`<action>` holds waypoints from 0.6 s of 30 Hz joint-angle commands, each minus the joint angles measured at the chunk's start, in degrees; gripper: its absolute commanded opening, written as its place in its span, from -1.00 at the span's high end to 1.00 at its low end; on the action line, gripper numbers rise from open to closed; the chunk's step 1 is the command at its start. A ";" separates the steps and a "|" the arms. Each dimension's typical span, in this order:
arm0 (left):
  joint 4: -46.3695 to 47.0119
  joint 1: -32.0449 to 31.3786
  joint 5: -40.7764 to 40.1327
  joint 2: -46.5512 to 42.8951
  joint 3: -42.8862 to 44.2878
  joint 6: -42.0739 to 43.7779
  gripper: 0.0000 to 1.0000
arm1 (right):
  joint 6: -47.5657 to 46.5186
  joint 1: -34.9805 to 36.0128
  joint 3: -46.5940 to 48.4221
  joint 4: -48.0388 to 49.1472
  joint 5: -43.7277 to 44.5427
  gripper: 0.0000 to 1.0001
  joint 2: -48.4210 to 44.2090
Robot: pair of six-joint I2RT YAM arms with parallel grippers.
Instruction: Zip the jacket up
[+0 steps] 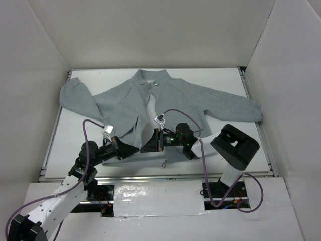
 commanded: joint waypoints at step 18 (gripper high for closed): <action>3.65 -0.33 1.25 0.12 0.31 0.63 1.00 | 2.11 0.74 -0.71 14.05 -3.29 0.21 -1.48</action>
